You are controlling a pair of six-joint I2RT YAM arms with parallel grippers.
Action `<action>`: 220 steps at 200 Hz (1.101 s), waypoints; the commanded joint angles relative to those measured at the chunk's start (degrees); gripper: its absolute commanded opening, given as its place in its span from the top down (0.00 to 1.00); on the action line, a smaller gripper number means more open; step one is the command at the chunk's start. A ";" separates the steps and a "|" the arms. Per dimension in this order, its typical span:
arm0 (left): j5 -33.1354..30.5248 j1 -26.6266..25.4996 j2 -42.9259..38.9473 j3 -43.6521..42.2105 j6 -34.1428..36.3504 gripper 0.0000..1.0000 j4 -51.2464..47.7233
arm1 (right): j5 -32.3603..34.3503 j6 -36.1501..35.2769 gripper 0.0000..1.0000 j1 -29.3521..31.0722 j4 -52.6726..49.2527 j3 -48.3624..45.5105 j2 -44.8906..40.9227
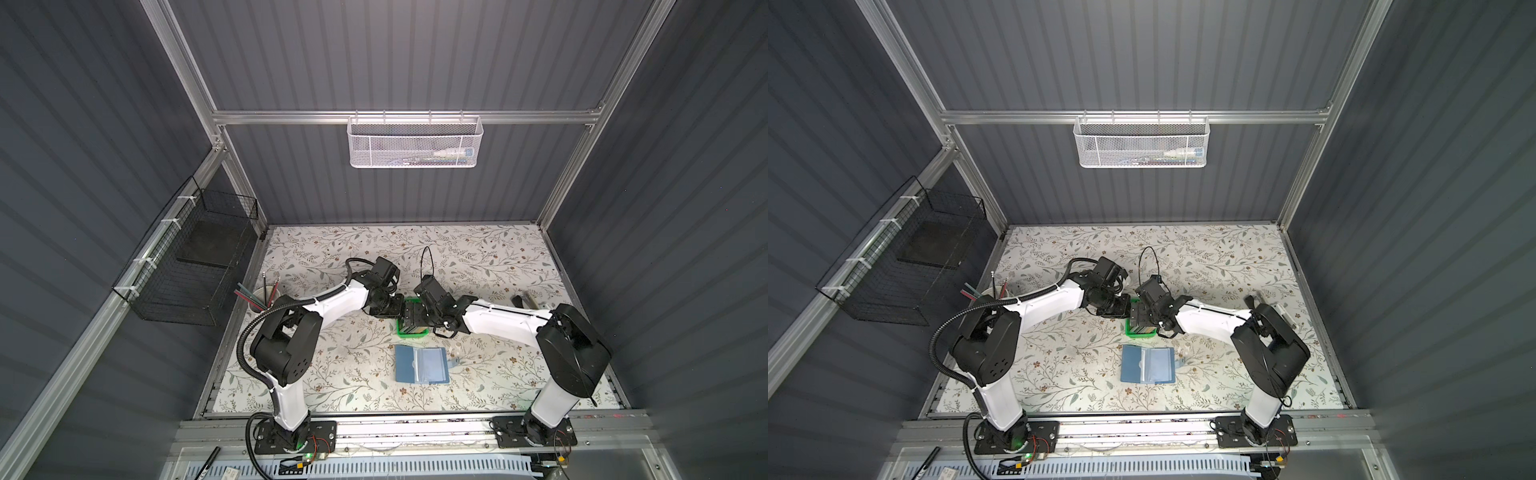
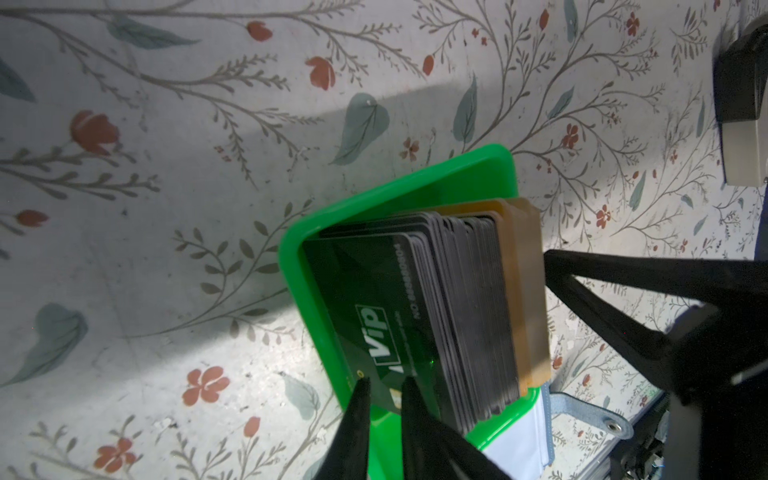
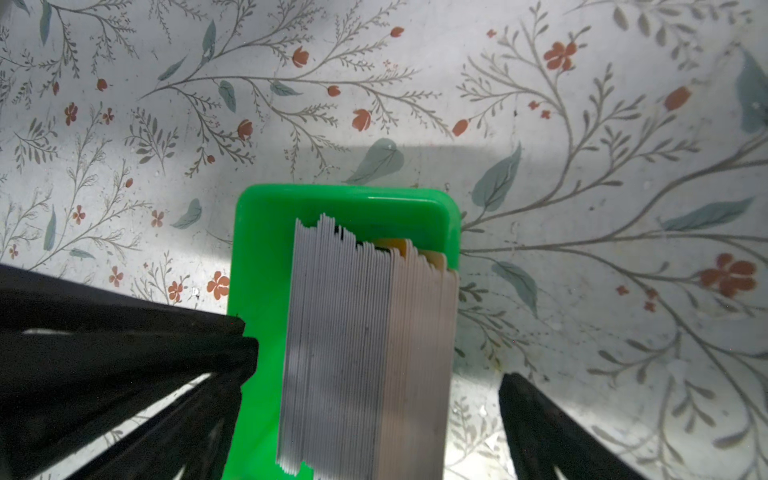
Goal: Put the credit cards into the card holder
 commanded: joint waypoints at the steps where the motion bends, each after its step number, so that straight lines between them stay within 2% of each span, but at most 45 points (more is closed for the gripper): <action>1: 0.27 0.25 0.41 1.64 0.80 0.83 -1.49 | 2.03 -0.28 0.01 1.04 0.51 -0.94 -0.61; 80: 0.14 0.19 -0.73 1.56 1.02 0.82 -1.47 | 5.10 -0.94 0.01 3.08 2.38 -3.72 -5.75; 101: 0.15 0.25 -0.79 1.56 1.04 0.83 -1.53 | 7.51 2.97 0.03 3.09 -4.27 -1.12 -5.04; 127: 0.21 0.19 -0.80 1.55 1.01 0.83 -1.48 | 4.88 3.39 0.06 2.98 -1.31 -2.18 -5.40; 155: 0.13 0.19 -0.95 1.46 1.01 0.83 -1.47 | 4.25 2.79 0.03 2.97 -1.87 -0.96 -4.15; 200: 0.45 0.21 -0.77 1.47 1.02 0.83 -1.38 | 2.89 2.69 0.05 2.80 0.17 -1.98 -4.00; 220: 0.47 0.19 -0.83 1.44 1.01 0.82 -1.34 | 2.53 2.53 0.01 2.71 0.31 -1.70 -3.30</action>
